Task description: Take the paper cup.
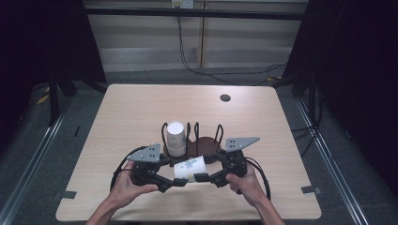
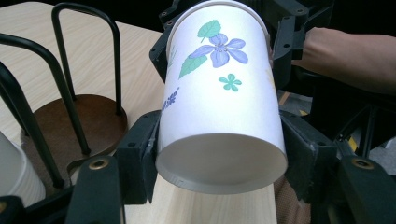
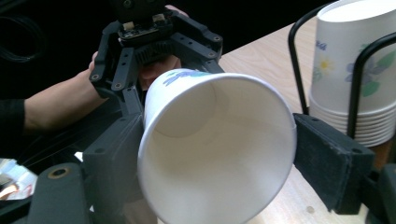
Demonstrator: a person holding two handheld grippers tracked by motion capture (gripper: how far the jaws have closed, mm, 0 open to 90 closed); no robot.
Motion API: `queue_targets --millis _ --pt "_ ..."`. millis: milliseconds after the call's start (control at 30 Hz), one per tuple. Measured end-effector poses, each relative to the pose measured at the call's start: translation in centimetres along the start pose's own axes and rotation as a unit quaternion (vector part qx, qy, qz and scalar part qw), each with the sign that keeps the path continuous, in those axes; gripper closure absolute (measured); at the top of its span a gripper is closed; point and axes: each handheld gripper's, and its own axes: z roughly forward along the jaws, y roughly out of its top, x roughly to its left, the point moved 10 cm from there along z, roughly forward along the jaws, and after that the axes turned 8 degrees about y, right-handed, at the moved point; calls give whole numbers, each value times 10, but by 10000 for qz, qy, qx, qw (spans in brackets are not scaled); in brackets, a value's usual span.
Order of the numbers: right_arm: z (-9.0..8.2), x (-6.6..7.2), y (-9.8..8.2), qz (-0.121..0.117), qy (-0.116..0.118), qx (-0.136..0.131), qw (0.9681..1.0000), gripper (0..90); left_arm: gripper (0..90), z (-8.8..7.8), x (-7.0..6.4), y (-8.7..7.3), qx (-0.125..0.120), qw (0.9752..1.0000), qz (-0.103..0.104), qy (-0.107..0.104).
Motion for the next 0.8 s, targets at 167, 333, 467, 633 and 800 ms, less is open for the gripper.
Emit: queue_targets --millis 167,333,467,633,800 --pt "1 2 0 28 125 10 9999 211 367 0 -1 1 -22 10000 -23 -51" --pt "-1 1 2 35 126 -36 9999 236 360 2 0 -2 11 9999 -103 -101" --pt "-2 1 2 0 125 -29 9999 262 346 4 1 -4 80 9999 -72 -57" --pt "-4 2 3 -49 89 -14 9999 273 322 6 2 -5 98 9999 -82 -8" --pt "-7 0 5 -39 7 -67 10000 277 247 5 6 -8 178 9997 -80 110"
